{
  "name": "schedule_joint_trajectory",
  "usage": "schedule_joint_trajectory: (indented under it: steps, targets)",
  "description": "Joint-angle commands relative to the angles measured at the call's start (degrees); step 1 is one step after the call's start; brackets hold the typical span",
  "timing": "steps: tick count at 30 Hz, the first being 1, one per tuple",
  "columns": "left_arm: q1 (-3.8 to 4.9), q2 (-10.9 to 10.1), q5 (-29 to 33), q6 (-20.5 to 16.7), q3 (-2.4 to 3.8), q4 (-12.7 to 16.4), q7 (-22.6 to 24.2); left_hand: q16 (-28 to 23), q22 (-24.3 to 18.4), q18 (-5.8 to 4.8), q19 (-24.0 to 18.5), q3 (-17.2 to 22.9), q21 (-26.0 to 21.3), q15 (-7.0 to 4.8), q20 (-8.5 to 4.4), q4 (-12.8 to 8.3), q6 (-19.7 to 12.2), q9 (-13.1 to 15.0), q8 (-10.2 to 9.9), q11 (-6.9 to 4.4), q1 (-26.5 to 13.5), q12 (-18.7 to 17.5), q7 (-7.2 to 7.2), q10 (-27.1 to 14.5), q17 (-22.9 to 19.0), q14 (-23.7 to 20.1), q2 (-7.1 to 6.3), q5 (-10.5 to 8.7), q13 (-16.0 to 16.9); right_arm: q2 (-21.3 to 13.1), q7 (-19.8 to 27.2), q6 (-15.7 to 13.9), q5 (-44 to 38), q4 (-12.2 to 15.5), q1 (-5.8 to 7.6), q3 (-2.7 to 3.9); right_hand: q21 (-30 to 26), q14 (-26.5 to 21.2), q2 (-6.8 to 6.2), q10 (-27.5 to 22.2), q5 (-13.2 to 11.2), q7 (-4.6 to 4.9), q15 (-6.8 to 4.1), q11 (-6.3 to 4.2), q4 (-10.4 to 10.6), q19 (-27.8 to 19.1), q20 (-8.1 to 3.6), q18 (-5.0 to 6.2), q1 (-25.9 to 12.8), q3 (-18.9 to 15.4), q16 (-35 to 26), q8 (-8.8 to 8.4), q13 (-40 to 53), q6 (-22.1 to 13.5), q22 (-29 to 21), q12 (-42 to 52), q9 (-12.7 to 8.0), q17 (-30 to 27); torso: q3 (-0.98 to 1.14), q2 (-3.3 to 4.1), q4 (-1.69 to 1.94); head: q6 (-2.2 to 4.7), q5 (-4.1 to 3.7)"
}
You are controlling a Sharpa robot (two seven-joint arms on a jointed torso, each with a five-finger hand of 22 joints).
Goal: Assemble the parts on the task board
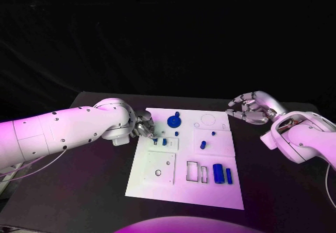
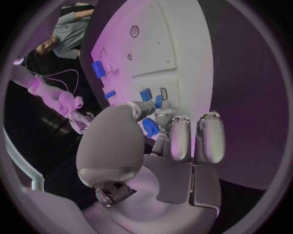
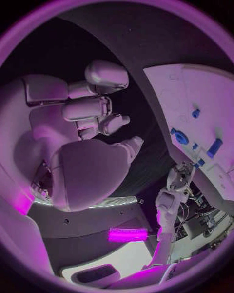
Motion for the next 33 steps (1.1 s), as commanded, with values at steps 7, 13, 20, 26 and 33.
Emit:
schedule_joint_trajectory:
  steps: [7, 13, 20, 26, 33]
  targets:
    - [-0.29, 0.2, -2.1, 2.1, -0.03, 0.0, 0.3, 0.1, 0.4, -0.09, 0.3, 9.6, 0.3, -0.40, -0.07, -8.9, 1.2, 4.3, 0.4, -0.13, -0.1, 0.4, -0.61, 0.6, 2.3, 2.5, -0.65, 0.39, 0.3, 0.0, 0.3, 0.1, -0.2, 0.1, -0.06, 0.01, -0.3, 2.6, 0.05, -0.4, 0.2, -0.24, -0.53, -0.04, 0.2, -0.3, -0.01, 0.79, -0.1, 0.0, -0.2, 0.23, -0.1, -0.3, -0.1, -0.3, 0.1, 1.0, 0.03, -0.02, 0.00, -0.24, -0.01]
    - [-0.38, 0.5, -2.5, 2.8, -0.10, -0.3, 0.3, 0.1, 0.4, -0.10, 0.3, 9.8, 0.3, -0.43, -0.09, -9.0, 1.3, 4.4, 0.5, -0.16, -0.3, 0.5, -0.66, 0.7, 2.3, 2.5, -0.77, 0.46, 0.4, 0.0, 0.3, 0.1, -0.2, 0.1, -0.07, 0.01, -0.3, 2.6, 0.05, -0.4, 0.2, -0.24, -0.53, -0.04, 0.2, -0.3, -0.01, 0.79, -0.1, 0.0, -0.2, 0.23, -0.1, -0.3, -0.1, -0.3, 0.1, 1.0, 0.03, -0.01, -0.02, -0.31, 0.03]
    - [-0.57, 0.5, -2.6, 3.3, -0.16, -0.5, 0.2, 0.1, 0.4, -0.10, 0.3, 9.9, 0.3, -0.45, -0.10, -9.0, 1.4, 4.4, 0.6, -0.18, -0.4, 0.4, -0.69, 0.7, 2.3, 2.5, -0.82, 0.49, 0.3, -0.1, 0.3, 0.1, -0.2, 0.1, -0.09, 0.01, -0.3, 2.6, 0.05, -0.4, 0.2, -0.24, -0.53, -0.04, 0.2, -0.3, -0.01, 0.79, -0.1, 0.0, -0.2, 0.23, -0.1, -0.3, -0.1, -0.3, 0.1, 1.0, 0.03, -0.03, -0.03, -0.38, -0.04]
    - [-0.63, 0.6, -2.6, 3.5, -0.18, -0.5, 0.2, 0.1, 0.4, -0.10, 0.3, 10.0, 0.3, -0.46, -0.11, -9.0, 1.4, 4.4, 0.6, -0.20, -0.5, 0.5, -0.70, 0.8, 2.3, 2.5, -0.85, 0.51, 0.4, -0.1, 0.3, 0.1, -0.2, 0.1, -0.11, 0.01, -0.3, 2.6, 0.05, -0.4, 0.2, -0.24, -0.53, -0.04, 0.2, -0.3, -0.01, 0.79, -0.1, 0.0, -0.2, 0.23, -0.1, -0.3, -0.1, -0.3, 0.1, 1.0, 0.03, -0.03, 0.01, -0.47, -0.04]
    - [-0.65, 0.6, -2.6, 3.7, -0.21, -0.4, 0.2, 0.1, 0.4, -0.10, 0.3, 10.1, 0.3, -0.48, -0.12, -9.1, 1.4, 4.5, 0.7, -0.22, -0.6, 0.4, -0.72, 0.8, 2.3, 2.5, -0.90, 0.54, 0.4, 0.0, 0.3, 0.1, -0.2, 0.0, -0.20, 0.01, -0.3, 2.6, 0.05, -0.4, 0.2, -0.24, -0.53, -0.04, 0.2, -0.3, -0.01, 0.79, -0.1, 0.0, -0.2, 0.23, -0.1, -0.3, -0.1, -0.3, 0.1, 1.0, 0.05, -0.03, -0.03, -0.53, 0.01]
